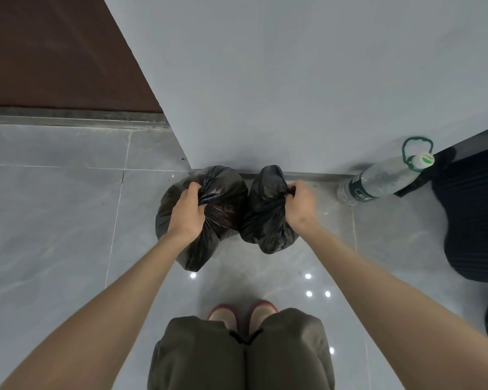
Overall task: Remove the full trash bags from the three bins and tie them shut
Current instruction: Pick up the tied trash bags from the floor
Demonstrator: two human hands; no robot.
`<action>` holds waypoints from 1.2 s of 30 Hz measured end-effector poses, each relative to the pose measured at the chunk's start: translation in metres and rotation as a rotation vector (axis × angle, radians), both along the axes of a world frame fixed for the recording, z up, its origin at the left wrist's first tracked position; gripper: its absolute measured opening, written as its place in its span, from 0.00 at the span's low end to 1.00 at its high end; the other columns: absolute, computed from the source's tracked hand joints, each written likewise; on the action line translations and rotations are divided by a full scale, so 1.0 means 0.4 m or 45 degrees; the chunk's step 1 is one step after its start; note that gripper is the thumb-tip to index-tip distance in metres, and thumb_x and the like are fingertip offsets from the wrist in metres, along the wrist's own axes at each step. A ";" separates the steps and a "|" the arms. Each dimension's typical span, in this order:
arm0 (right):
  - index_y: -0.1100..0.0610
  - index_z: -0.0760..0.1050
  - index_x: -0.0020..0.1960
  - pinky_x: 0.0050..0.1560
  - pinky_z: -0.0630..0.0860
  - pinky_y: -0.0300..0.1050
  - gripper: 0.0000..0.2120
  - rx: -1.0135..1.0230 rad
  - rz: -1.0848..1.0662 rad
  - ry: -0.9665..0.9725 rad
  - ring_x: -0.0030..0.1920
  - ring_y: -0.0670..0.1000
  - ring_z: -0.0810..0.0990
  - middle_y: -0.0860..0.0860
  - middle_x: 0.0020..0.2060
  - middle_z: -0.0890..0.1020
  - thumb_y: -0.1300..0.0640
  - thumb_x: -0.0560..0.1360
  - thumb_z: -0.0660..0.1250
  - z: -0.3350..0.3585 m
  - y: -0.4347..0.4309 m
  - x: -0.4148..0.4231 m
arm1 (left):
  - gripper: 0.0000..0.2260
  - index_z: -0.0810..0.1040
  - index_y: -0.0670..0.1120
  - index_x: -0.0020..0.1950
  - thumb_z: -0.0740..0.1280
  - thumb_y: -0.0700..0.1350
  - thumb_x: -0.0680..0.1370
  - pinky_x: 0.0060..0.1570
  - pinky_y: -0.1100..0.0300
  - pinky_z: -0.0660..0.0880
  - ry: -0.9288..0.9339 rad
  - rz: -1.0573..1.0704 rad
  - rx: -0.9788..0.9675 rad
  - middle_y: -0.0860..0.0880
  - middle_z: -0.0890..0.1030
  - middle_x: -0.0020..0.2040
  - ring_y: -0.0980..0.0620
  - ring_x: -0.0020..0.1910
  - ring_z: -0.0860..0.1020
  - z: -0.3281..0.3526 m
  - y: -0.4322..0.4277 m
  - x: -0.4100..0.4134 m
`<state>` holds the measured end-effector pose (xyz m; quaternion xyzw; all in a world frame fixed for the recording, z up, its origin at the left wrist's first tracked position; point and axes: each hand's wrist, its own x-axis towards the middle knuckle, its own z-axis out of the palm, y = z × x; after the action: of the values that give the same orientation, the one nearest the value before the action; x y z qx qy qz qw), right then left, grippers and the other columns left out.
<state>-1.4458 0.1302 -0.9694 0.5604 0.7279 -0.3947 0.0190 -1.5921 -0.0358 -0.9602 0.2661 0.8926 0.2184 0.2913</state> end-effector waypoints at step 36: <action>0.55 0.68 0.70 0.65 0.70 0.50 0.21 -0.163 0.193 0.033 0.64 0.53 0.73 0.52 0.65 0.74 0.64 0.78 0.58 0.325 -0.104 -0.008 | 0.22 0.61 0.47 0.74 0.60 0.40 0.80 0.65 0.51 0.69 -0.347 0.075 -0.142 0.45 0.74 0.66 0.45 0.62 0.74 0.283 -0.062 0.004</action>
<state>-1.4489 0.0887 -0.8393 0.4963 0.7416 -0.4451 0.0754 -1.5906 -0.0607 -0.8470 0.1912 0.8629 0.2112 0.4174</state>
